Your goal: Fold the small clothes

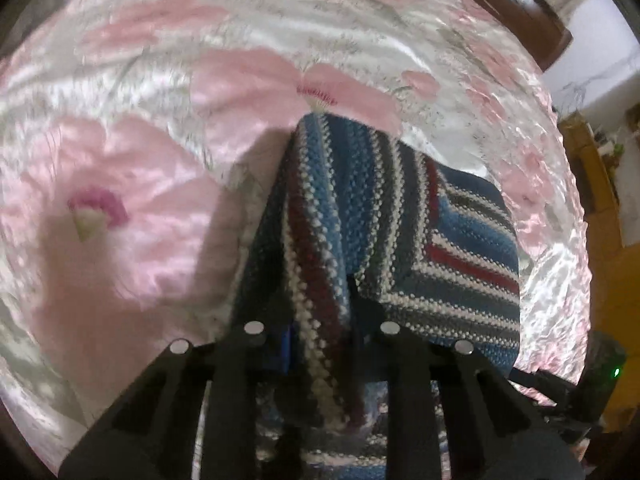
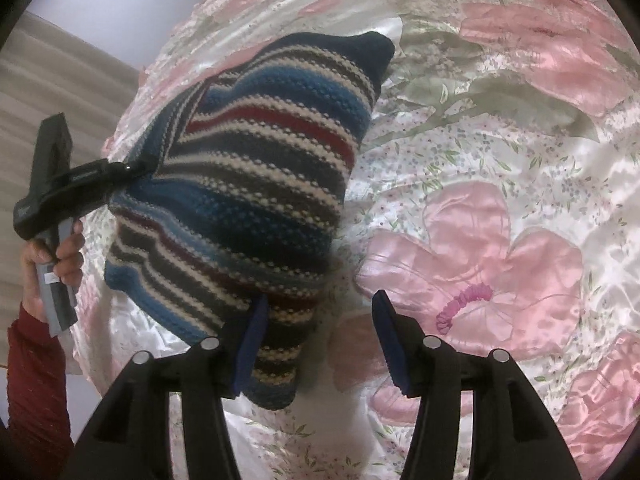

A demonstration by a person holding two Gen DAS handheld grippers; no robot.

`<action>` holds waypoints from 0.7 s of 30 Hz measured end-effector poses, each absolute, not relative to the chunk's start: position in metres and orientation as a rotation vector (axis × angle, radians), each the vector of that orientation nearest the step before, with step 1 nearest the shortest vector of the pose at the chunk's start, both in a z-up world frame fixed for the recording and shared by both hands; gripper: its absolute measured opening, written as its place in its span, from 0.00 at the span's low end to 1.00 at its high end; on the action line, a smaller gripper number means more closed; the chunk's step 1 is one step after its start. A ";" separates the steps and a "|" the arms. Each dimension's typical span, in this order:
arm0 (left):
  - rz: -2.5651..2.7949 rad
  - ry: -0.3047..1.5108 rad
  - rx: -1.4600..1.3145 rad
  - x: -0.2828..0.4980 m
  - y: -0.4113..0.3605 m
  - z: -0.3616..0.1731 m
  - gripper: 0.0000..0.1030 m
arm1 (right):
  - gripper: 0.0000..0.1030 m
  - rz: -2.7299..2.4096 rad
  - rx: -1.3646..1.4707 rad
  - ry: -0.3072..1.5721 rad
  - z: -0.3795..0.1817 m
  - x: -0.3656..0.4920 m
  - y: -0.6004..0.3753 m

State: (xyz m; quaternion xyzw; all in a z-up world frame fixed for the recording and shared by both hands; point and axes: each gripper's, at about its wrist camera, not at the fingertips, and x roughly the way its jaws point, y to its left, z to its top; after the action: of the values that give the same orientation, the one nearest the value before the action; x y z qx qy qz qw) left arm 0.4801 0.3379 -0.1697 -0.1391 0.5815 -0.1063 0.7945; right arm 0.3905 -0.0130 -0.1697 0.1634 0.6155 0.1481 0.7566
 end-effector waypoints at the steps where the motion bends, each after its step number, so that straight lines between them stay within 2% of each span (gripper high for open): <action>1: -0.226 1.238 -0.304 0.482 0.342 -0.167 0.16 | 0.53 0.327 0.363 1.337 -0.170 0.390 -0.014; 6: -0.209 1.263 -0.268 0.486 0.349 -0.182 0.13 | 0.53 0.325 0.330 1.329 -0.172 0.391 -0.010; 9: -0.253 1.234 -0.260 0.479 0.346 -0.172 0.18 | 0.53 0.321 0.328 1.333 -0.170 0.392 -0.010; 10: -0.263 1.233 -0.277 0.477 0.347 -0.168 0.32 | 0.53 0.323 0.327 1.328 -0.167 0.392 -0.010; 11: -0.268 1.222 -0.293 0.474 0.349 -0.163 0.55 | 0.53 0.324 0.331 1.322 -0.164 0.394 -0.009; 13: -0.301 1.178 -0.308 0.466 0.351 -0.150 0.76 | 0.61 0.325 0.353 1.305 -0.156 0.396 -0.013; 14: -0.324 1.181 -0.301 0.463 0.351 -0.146 0.83 | 0.64 0.326 0.370 1.292 -0.152 0.397 -0.015; 16: -0.346 1.207 -0.283 0.459 0.351 -0.147 0.85 | 0.71 0.332 0.402 1.278 -0.147 0.403 -0.018; 21: -0.329 1.287 -0.291 0.462 0.360 -0.175 0.85 | 0.73 0.329 0.489 1.316 -0.161 0.423 -0.013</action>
State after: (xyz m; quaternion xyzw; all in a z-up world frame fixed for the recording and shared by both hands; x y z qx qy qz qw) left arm 0.4615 0.3604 -0.1749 -0.1345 0.5950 -0.1520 0.7777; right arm 0.4230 -0.0132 -0.1606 0.2239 0.6024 0.1507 0.7512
